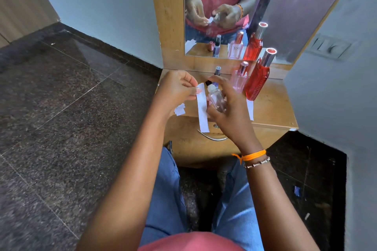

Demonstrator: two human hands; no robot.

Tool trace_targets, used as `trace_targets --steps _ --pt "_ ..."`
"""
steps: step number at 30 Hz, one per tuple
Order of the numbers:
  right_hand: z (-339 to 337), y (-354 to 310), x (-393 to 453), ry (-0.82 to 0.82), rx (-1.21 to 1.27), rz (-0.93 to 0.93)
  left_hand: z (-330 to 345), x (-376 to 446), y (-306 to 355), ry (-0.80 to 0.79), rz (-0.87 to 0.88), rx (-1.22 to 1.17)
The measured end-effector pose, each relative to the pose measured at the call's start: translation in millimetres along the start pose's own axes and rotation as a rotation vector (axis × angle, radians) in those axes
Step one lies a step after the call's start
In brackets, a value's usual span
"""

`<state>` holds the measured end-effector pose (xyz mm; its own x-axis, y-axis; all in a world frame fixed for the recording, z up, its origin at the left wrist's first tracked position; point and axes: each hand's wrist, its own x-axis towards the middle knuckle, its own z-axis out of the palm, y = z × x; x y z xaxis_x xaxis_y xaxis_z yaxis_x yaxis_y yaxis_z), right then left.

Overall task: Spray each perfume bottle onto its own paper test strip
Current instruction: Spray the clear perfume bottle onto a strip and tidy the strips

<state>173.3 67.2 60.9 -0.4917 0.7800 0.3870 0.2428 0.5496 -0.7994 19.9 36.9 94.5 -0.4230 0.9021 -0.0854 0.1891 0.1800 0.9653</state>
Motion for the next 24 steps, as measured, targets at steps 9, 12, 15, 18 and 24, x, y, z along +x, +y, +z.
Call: trace_targets --steps 9,12,15,18,24 --pt "3.5 -2.9 0.1 -0.071 -0.249 0.044 -0.3 0.8 -10.9 -0.063 -0.003 -0.009" --pt "4.2 -0.2 -0.5 -0.076 -0.272 0.056 1.3 1.8 -13.2 -0.069 -0.014 0.0" --pt "5.5 2.7 -0.9 -0.069 -0.295 0.047 2.7 2.2 -14.4 -0.082 -0.036 -0.004" --pt "5.7 3.1 -0.4 -0.06 -0.305 0.046 3.9 1.8 -14.7 -0.094 -0.054 -0.016" --pt "5.2 2.4 0.4 -0.056 -0.313 0.066 4.1 0.7 -15.2 -0.09 -0.056 -0.014"
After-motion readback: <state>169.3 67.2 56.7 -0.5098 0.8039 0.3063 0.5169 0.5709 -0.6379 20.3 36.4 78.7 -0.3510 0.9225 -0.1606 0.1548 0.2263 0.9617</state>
